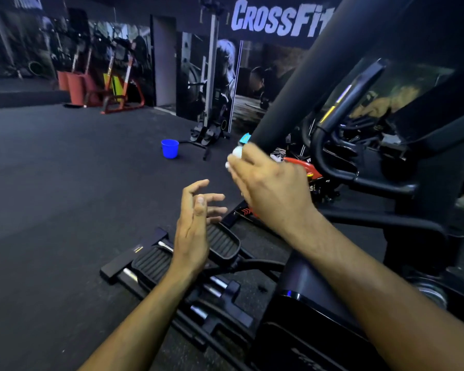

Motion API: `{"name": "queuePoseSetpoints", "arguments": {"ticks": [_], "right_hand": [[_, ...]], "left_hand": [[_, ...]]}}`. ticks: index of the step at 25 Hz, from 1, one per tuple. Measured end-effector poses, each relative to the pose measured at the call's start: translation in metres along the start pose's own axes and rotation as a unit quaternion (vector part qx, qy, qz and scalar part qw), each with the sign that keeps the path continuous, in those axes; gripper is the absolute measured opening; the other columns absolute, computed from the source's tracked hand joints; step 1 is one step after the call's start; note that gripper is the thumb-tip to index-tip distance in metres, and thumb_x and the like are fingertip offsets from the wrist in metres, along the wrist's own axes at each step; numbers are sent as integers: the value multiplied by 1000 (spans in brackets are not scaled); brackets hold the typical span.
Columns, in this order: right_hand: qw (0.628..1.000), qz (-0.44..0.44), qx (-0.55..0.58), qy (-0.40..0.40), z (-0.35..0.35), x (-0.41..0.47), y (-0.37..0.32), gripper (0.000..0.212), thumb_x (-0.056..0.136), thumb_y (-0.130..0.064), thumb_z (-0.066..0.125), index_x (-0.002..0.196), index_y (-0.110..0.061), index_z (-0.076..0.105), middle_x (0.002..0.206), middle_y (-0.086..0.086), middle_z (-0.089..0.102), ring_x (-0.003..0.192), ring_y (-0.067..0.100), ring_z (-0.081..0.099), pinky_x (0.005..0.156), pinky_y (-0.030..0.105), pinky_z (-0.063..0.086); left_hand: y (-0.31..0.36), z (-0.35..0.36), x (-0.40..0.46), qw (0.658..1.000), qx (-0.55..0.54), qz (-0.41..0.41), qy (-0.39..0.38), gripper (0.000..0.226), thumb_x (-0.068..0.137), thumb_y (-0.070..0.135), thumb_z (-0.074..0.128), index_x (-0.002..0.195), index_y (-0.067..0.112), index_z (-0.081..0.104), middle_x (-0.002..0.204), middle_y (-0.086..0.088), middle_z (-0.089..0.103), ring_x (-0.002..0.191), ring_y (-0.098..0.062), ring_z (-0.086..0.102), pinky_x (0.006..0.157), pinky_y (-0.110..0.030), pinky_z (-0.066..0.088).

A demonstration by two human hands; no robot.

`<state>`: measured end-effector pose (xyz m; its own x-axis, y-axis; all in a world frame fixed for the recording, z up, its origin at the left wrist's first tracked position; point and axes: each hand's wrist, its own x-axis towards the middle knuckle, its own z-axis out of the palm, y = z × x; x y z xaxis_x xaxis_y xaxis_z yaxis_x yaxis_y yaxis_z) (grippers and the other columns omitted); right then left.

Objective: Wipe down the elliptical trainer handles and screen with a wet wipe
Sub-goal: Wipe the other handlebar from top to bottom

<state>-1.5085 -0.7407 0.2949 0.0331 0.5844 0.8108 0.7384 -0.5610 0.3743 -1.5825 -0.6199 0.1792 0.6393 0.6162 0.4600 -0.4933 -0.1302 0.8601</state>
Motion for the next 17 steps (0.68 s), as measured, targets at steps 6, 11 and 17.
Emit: {"name": "queuePoseSetpoints", "arguments": {"ticks": [6, 11, 17], "right_hand": [[999, -16, 44, 5, 35, -53, 6, 30, 91, -27, 77, 120, -32, 74, 83, -8, 71, 58, 15, 66, 38, 28, 43], [997, 26, 70, -27, 50, -79, 11, 27, 92, -29, 75, 118, -37, 74, 82, -11, 70, 64, 10, 67, 39, 28, 44], [995, -15, 70, -72, 44, -95, 40, 26, 84, -24, 81, 105, -39, 77, 70, -9, 62, 61, 11, 65, 37, 24, 38]], "left_hand": [[3, -6, 11, 1000, -1, 2, -6, 47, 101, 59, 37, 136, 30, 49, 120, -5, 73, 100, -28, 73, 86, -43, 57], [7, -8, 14, 1000, 3, -2, -30, 46, 101, 59, 36, 135, 30, 50, 119, -6, 73, 99, -30, 73, 86, -47, 59], [4, -9, 10, 999, 7, -13, -40, 39, 103, 56, 35, 131, 34, 52, 117, -6, 74, 95, -32, 73, 81, -43, 58]]}}
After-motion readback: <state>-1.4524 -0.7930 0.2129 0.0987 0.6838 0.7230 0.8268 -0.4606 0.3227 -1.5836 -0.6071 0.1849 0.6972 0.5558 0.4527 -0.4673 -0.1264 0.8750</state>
